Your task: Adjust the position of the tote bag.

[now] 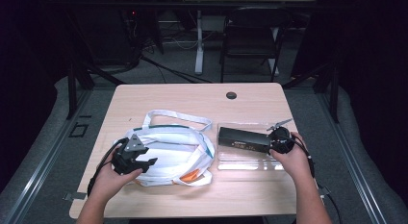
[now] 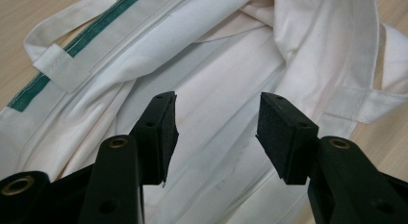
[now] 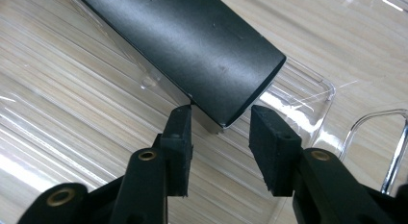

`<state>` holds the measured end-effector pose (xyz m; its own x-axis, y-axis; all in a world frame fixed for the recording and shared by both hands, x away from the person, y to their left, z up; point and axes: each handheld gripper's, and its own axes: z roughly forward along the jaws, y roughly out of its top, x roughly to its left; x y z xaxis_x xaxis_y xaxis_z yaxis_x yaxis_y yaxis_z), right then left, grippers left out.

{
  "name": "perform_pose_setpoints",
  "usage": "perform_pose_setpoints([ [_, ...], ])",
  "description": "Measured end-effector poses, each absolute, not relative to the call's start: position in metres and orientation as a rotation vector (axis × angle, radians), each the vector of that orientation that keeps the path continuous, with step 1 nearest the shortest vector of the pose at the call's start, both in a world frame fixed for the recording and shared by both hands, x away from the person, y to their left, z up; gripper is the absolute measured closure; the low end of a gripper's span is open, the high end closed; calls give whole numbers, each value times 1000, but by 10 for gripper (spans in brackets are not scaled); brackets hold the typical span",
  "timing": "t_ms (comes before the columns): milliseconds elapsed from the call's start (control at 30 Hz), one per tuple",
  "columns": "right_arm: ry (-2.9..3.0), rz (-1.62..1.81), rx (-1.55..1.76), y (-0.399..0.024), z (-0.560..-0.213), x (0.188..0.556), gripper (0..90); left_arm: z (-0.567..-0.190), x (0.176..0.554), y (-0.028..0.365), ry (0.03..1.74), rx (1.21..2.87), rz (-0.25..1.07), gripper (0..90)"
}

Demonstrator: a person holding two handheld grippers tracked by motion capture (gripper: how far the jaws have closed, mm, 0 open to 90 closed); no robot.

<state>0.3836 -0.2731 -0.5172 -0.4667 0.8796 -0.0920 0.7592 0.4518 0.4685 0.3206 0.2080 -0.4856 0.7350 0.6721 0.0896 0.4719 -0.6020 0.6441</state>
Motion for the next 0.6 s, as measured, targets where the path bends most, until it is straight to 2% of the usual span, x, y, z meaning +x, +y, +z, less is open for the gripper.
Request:
perform_pose_setpoints([
  [233,2374,509,1391,-272,-518,386,654,-486,318,209,863,2335,442,488],
  [600,2333,569,1440,-273,-520,393,609,-487,316,215,888,2329,457,487],
])
